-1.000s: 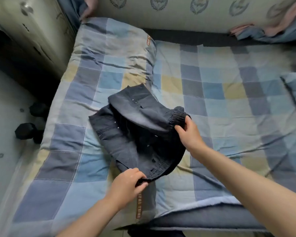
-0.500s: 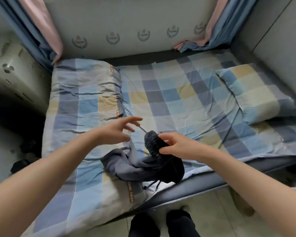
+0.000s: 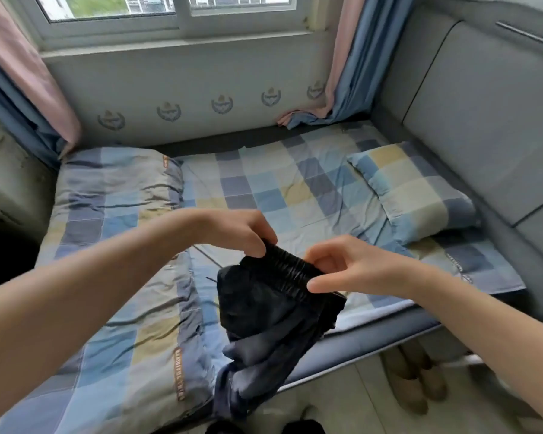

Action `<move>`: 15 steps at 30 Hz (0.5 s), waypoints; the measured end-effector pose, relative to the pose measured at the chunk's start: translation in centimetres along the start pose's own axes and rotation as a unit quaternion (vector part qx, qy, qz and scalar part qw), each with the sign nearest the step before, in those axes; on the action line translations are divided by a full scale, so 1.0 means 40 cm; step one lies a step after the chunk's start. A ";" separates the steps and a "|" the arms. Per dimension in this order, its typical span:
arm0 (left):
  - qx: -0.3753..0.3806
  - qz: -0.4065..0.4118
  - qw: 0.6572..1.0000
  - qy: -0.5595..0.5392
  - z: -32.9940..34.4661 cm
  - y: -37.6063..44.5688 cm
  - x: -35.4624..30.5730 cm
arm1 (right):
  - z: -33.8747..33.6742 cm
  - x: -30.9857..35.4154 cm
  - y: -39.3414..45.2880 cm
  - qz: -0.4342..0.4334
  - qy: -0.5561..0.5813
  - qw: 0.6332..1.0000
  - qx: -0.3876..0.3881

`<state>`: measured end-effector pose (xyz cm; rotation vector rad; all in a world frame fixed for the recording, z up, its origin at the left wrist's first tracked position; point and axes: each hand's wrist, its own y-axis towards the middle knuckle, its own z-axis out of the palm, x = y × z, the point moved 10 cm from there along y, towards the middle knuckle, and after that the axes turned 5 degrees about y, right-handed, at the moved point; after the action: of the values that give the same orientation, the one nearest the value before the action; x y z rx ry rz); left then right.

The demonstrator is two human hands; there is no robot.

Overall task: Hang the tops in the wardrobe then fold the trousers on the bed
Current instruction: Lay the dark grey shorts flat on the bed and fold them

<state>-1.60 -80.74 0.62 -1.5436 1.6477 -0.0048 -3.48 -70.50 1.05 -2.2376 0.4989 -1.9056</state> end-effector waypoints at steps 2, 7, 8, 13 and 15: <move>-0.012 0.018 1.000 -0.011 -0.049 -0.007 -0.089 | -0.040 -0.032 -0.031 0.009 0.028 0.999 0.018; -0.069 0.009 0.998 0.003 -0.159 -0.020 -0.215 | -0.132 -0.181 -0.063 0.090 -0.098 0.987 0.086; -0.073 0.006 0.997 0.004 -0.168 -0.025 -0.222 | -0.161 -0.205 -0.064 0.094 -0.153 0.980 0.082; -0.114 -0.023 0.993 -0.002 -0.204 -0.086 -0.186 | -0.330 -0.343 -0.083 0.156 -0.545 0.820 0.085; -0.122 -0.033 0.992 0.002 -0.210 -0.120 -0.161 | -0.363 -0.359 -0.085 0.150 -0.597 0.781 0.105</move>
<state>-3.28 -81.02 12.10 -1.7822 1.6471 0.1639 -19.13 -60.94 -8.57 -2.4274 0.3334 -0.1477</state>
